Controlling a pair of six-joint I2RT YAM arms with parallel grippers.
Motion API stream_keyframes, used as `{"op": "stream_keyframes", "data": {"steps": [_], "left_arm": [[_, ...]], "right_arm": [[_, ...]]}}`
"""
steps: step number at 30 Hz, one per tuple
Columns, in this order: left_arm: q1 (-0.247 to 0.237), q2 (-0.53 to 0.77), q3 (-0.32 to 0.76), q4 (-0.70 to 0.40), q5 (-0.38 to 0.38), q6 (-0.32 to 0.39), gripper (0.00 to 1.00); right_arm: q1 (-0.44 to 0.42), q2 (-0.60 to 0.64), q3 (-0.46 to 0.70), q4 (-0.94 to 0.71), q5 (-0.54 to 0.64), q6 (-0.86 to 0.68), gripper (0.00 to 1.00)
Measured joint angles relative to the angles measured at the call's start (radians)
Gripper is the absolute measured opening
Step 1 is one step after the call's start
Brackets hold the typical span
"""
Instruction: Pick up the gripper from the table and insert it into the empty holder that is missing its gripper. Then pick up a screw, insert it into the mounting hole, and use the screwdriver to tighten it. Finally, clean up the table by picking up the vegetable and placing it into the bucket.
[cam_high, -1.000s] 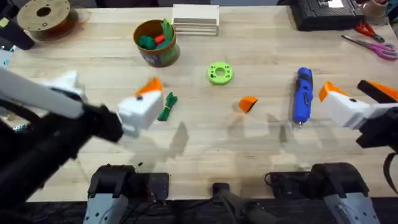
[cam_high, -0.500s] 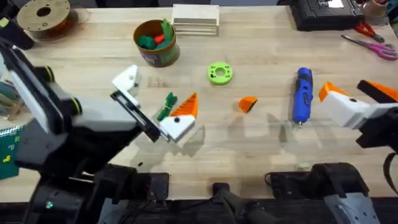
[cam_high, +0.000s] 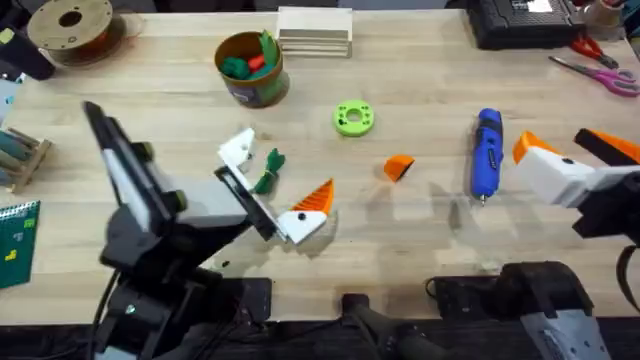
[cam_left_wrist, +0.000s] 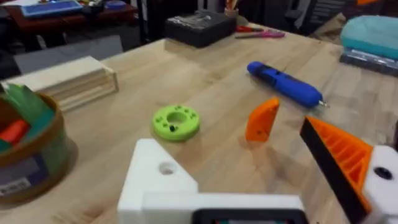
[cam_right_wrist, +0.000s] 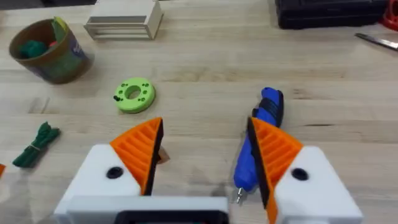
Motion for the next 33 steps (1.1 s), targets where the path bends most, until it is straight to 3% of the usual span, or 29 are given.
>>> {"op": "stream_keyframes", "data": {"steps": [6, 33], "left_arm": [[-0.025, 0.002, -0.015, 0.020, 0.020, 0.000, 0.987], [-0.025, 0.002, -0.015, 0.020, 0.020, -0.001, 0.987]], "right_arm": [[0.000, 0.000, 0.000, 0.000, 0.000, 0.000, 0.787], [0.000, 0.000, 0.000, 0.000, 0.000, 0.000, 0.787]]}}
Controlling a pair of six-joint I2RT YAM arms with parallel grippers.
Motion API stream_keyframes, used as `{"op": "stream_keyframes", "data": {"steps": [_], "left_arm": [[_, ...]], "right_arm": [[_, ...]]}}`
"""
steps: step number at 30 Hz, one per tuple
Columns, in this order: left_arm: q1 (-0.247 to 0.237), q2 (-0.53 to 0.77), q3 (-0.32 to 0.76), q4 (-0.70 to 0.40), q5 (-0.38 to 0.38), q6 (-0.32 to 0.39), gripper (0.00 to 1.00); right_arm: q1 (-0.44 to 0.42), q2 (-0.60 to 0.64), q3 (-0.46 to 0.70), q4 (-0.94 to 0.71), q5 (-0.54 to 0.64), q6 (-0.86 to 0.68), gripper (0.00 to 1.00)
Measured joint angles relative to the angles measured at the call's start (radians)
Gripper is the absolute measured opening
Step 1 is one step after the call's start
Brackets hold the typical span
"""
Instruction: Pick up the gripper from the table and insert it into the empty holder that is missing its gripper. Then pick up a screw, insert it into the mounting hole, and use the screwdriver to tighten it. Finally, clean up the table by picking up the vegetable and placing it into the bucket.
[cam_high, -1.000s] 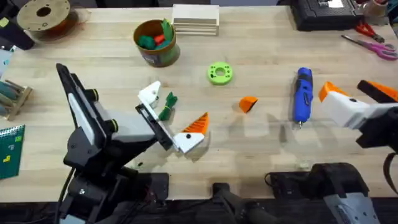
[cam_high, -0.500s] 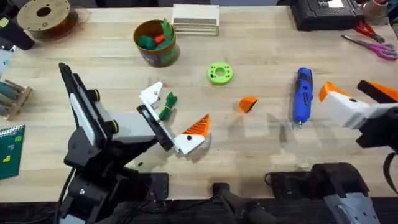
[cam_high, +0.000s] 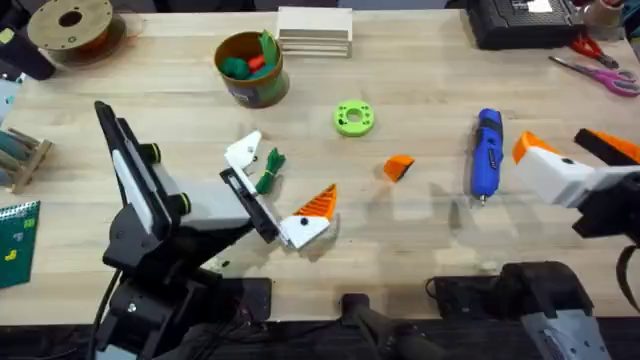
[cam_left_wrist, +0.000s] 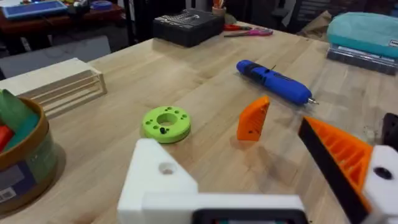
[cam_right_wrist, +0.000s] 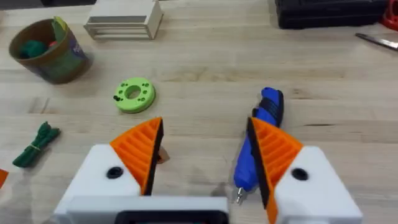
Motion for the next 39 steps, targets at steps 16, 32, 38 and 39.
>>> {"op": "stream_keyframes", "data": {"steps": [16, 32, 38, 39], "left_arm": [[0.000, 0.000, 0.000, 0.000, 0.000, -0.090, 0.987], [0.000, 0.000, 0.000, 0.000, 0.001, -0.106, 0.987], [0.000, 0.000, 0.000, 0.000, 0.001, -0.106, 0.987], [0.000, 0.000, 0.000, 0.000, 0.001, -0.106, 0.987]], "right_arm": [[0.008, 0.307, 0.051, 0.028, -0.063, -0.005, 0.789], [0.285, 0.767, 0.245, -0.042, -0.090, -0.117, 0.790], [0.364, 0.797, 0.245, -0.118, -0.079, -0.179, 0.789], [0.375, 0.797, 0.245, -0.118, -0.068, -0.186, 0.790]]}}
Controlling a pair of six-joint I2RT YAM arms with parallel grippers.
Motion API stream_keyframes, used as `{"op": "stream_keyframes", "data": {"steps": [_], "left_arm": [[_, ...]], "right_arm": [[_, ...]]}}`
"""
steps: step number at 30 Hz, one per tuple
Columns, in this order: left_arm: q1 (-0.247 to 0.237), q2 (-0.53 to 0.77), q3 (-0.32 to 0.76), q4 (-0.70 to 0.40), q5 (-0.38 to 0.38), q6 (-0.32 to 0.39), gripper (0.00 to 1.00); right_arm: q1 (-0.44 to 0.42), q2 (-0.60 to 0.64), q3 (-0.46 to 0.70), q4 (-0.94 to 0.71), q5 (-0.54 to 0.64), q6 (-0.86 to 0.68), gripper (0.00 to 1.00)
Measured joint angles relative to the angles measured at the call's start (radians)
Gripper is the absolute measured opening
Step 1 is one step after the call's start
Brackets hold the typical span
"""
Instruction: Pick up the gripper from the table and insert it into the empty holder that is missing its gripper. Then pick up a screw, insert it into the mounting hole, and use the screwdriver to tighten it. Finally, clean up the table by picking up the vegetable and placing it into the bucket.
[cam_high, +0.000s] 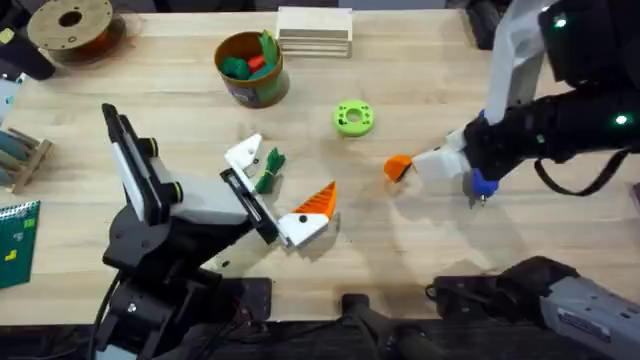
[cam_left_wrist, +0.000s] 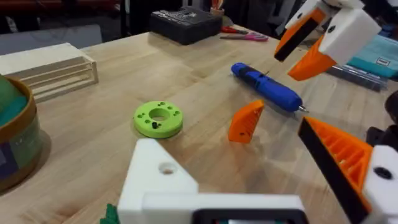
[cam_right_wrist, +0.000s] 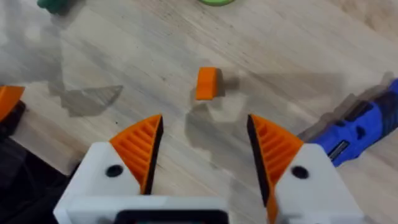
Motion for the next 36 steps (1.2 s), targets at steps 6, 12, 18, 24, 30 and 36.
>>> {"op": "stream_keyframes", "data": {"steps": [6, 12, 18, 24, 30, 36], "left_arm": [[0.000, 0.000, 0.000, 0.000, 0.000, 0.000, 0.987], [0.000, 0.000, 0.000, 0.000, 0.000, 0.000, 0.987], [0.000, 0.000, 0.000, 0.000, 0.001, 0.000, 0.987], [0.000, 0.000, 0.000, 0.000, 0.002, 0.000, 0.987], [0.000, 0.000, 0.000, 0.000, 0.002, 0.000, 0.987], [0.000, 0.000, 0.000, 0.000, 0.002, 0.000, 0.987]], "right_arm": [[0.035, 0.045, -0.016, 0.007, 0.021, -0.025, 0.789], [0.088, 0.184, -0.043, 0.048, 0.022, -0.032, 0.783], [0.124, 0.287, -0.044, 0.066, 0.085, -0.035, 0.647], [0.129, 0.309, -0.044, 0.123, 0.119, -0.034, 0.600], [0.129, 0.309, -0.044, 0.132, 0.130, -0.034, 0.598], [0.129, 0.316, -0.044, 0.141, 0.129, -0.034, 0.565]]}}
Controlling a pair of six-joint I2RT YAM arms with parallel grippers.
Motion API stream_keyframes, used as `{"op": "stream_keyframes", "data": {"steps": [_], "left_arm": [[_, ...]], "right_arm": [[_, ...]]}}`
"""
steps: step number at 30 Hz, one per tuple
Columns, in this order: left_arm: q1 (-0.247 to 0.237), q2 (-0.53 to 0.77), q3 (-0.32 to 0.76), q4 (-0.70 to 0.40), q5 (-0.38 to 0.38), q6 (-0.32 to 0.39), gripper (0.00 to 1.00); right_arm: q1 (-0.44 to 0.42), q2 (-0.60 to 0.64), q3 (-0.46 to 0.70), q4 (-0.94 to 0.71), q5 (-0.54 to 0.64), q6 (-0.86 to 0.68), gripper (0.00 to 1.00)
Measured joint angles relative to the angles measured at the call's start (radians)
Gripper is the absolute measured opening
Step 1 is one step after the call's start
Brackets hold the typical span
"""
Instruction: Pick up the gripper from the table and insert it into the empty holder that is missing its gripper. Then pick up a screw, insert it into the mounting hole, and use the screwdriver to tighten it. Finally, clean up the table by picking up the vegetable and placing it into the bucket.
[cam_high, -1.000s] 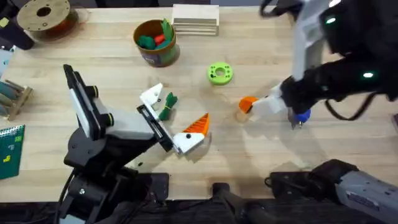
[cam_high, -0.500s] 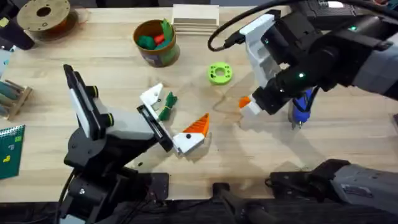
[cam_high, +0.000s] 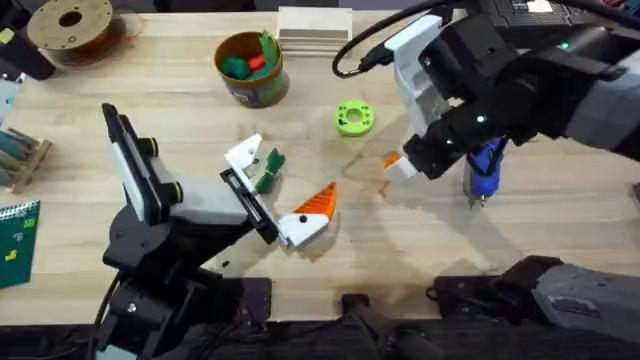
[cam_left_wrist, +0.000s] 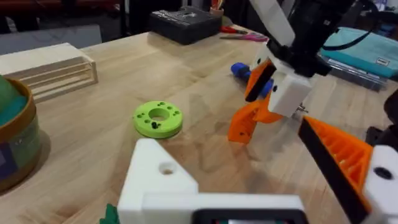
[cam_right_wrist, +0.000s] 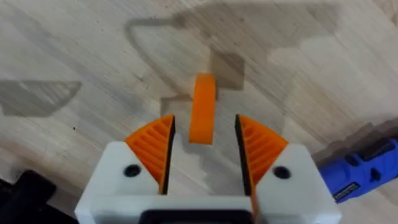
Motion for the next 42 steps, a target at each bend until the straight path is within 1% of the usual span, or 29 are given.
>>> {"op": "stream_keyframes", "data": {"steps": [2, 6, 8, 11, 13, 14, 22, 25, 27, 29, 31, 34, 38, 42], "left_arm": [[0.000, 0.000, 0.000, 0.000, 0.000, 0.000, 0.987], [0.000, 0.000, 0.000, 0.000, 0.000, 0.000, 0.987], [0.000, 0.000, 0.000, 0.000, 0.000, 0.000, 0.987], [0.000, 0.000, 0.000, 0.000, 0.000, 0.000, 0.987], [0.000, 0.000, 0.000, 0.000, 0.000, 0.000, 0.987], [0.000, 0.000, 0.000, 0.000, 0.000, 0.000, 0.987], [0.000, 0.000, 0.000, 0.000, 0.000, 0.000, 0.987], [0.000, 0.000, 0.000, 0.000, 0.000, 0.000, 0.987], [0.000, 0.000, 0.000, 0.000, 0.000, 0.000, 0.987], [0.000, 0.000, 0.000, 0.000, 0.000, 0.000, 0.987], [0.000, 0.000, 0.000, 0.000, 0.000, 0.000, 0.987], [0.000, 0.000, 0.000, 0.000, 0.000, 0.000, 0.987], [0.000, 0.000, 0.000, 0.000, 0.000, 0.000, 0.987], [0.000, 0.000, 0.000, 0.000, 0.000, 0.000, 0.987]], "right_arm": [[0.000, 0.014, 0.000, 0.000, 0.000, 0.002, 0.525], [0.000, 0.030, 0.000, 0.001, 0.000, 0.006, 0.478], [0.000, 0.030, 0.000, 0.001, 0.000, 0.007, 0.369], [0.000, 0.030, 0.000, 0.002, 0.000, 0.010, 0.146], [0.000, 0.030, 0.000, 0.004, 0.000, 0.014, 0.029], [0.000, 0.030, 0.000, 0.005, 0.000, 0.014, 0.017], [-0.010, 0.011, 0.002, -0.016, -0.001, 0.014, 0.019], [-0.049, -0.040, 0.022, -0.011, -0.006, 0.014, 0.019], [-0.090, -0.094, 0.039, 0.022, -0.029, 0.014, 0.019], [-0.143, -0.151, 0.055, 0.073, -0.090, 0.014, 0.018], [-0.201, -0.189, 0.069, 0.129, -0.196, 0.015, 0.018], [-0.257, -0.193, 0.078, 0.197, -0.368, 0.026, 0.018], [-0.257, -0.121, 0.078, 0.263, -0.552, 0.095, 0.018], [-0.209, -0.031, 0.078, 0.310, -0.687, 0.148, 0.018]]}}
